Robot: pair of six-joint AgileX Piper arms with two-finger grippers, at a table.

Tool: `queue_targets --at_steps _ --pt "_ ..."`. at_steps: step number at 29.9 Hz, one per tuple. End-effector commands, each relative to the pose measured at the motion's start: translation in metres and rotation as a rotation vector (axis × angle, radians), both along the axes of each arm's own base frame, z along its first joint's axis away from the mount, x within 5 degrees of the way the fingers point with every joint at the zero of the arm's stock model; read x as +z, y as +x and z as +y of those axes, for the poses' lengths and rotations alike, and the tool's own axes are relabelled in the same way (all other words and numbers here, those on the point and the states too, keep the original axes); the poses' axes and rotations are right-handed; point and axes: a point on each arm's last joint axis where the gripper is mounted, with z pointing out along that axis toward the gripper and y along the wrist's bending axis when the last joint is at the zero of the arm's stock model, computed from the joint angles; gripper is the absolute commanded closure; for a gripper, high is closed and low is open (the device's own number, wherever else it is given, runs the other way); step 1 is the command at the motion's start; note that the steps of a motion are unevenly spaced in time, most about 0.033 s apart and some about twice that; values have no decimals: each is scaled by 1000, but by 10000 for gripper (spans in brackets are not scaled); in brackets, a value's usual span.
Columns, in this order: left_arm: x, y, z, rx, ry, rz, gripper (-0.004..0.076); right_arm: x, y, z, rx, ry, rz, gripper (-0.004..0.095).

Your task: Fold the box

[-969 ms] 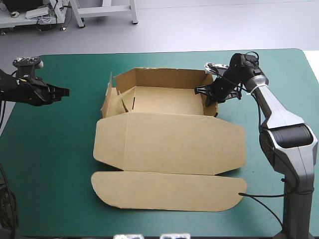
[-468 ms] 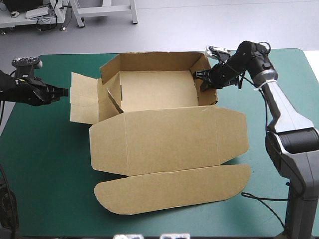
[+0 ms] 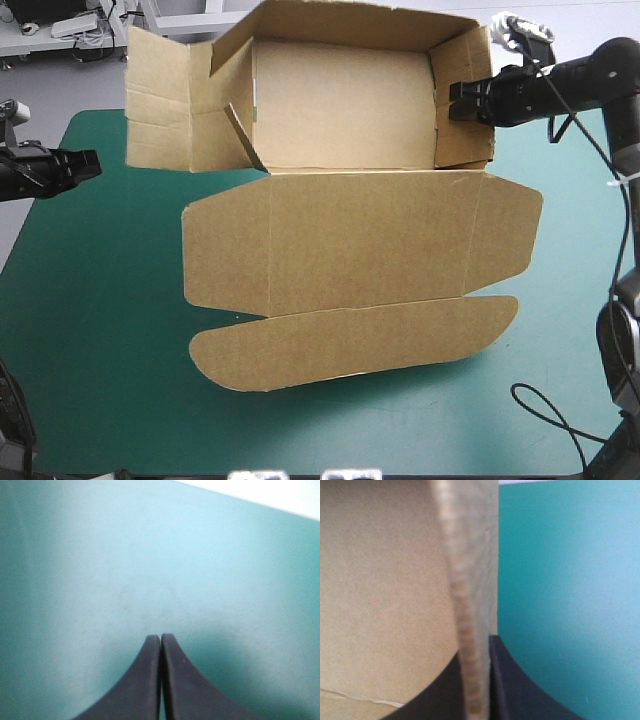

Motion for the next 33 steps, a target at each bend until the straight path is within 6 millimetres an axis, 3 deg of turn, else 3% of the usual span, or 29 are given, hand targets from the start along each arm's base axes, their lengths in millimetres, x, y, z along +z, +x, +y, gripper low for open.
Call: queue_targets --at_steps 1,8,13,20,33 --pt "33 -2 -14 -72 -173 -187 733 56 -45 2 41 101 -161 925" --pt "44 8 -25 -229 -515 -299 733 79 -75 4 45 99 -234 925" --pt "53 7 -43 -309 -584 -338 733 82 -80 9 59 105 -236 925" --pt "62 4 -81 -425 -639 -343 733 75 -76 18 77 76 -216 925" --pt "87 -26 -101 -492 -597 -402 733 57 -53 17 55 78 -148 924"
